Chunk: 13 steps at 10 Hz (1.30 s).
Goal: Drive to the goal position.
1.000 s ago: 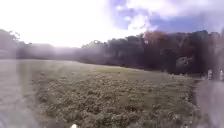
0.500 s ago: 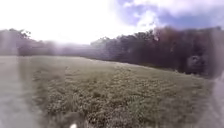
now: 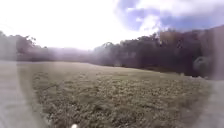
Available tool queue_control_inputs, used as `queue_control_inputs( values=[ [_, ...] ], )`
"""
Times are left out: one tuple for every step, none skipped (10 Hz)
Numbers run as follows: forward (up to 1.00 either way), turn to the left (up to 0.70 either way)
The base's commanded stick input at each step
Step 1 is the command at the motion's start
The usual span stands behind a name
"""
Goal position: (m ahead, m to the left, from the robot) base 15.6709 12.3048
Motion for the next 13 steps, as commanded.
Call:
queue_control_inputs(
  values=[
    [0.70, 0.00],
    [0.70, 0.00],
    [0.70, 0.00],
    [0.70, 0.00],
    [0.70, 0.00],
    [0.70, 0.00],
    [0.70, 0.00],
    [0.70, 0.00],
    [0.70, 0.00],
    [0.70, 0.00],
    [0.70, 0.00],
    [0.70, 0.00],
    [0.70, 0.00]
  ],
)
